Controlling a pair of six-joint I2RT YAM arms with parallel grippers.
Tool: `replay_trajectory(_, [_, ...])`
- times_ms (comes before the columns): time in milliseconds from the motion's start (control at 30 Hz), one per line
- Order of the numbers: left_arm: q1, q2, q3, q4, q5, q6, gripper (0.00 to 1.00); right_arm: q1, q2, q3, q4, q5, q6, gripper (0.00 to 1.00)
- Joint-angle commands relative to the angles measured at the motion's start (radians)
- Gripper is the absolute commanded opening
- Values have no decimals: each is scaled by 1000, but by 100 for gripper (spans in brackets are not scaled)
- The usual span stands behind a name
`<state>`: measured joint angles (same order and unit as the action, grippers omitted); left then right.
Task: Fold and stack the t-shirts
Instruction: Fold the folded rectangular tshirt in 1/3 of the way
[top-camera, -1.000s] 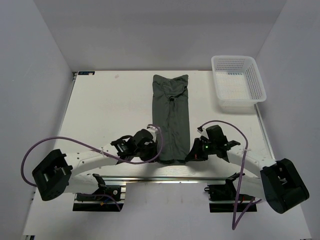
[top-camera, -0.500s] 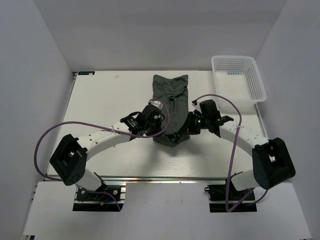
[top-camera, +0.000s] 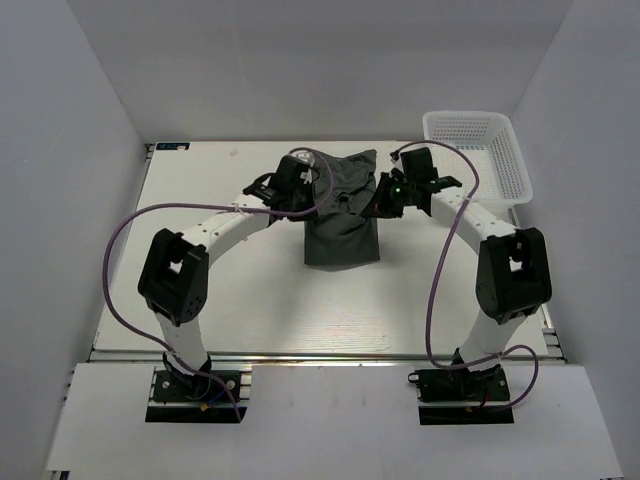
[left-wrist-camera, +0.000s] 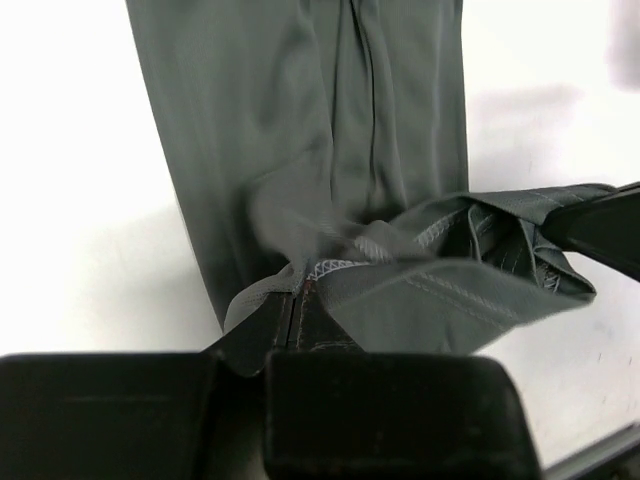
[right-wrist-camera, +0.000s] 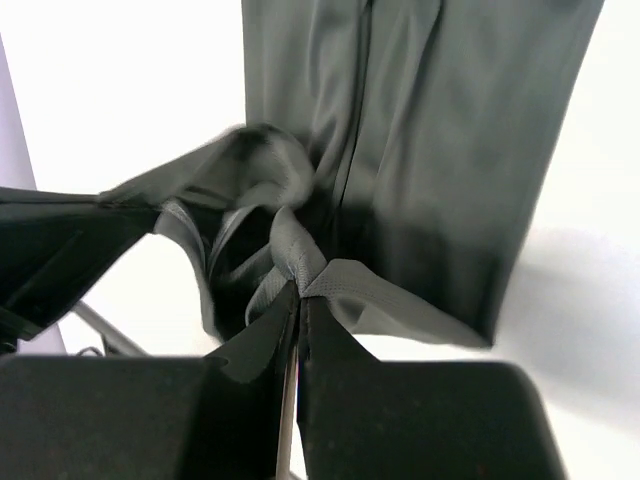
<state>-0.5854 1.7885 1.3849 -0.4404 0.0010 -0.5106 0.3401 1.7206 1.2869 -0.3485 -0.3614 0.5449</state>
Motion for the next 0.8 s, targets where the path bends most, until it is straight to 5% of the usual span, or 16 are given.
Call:
replay_trajectory(0, [51, 56, 100, 12, 68, 41, 0, -32, 74, 103, -56, 3, -42, 0])
replay_trajectory(367, [142, 212, 256, 75, 181, 96, 0, -99, 258, 333, -73, -65, -92, 0])
replay_trajectory(767, [160, 368, 408, 75, 257, 142, 0, -133, 350, 390, -38, -60, -68, 0])
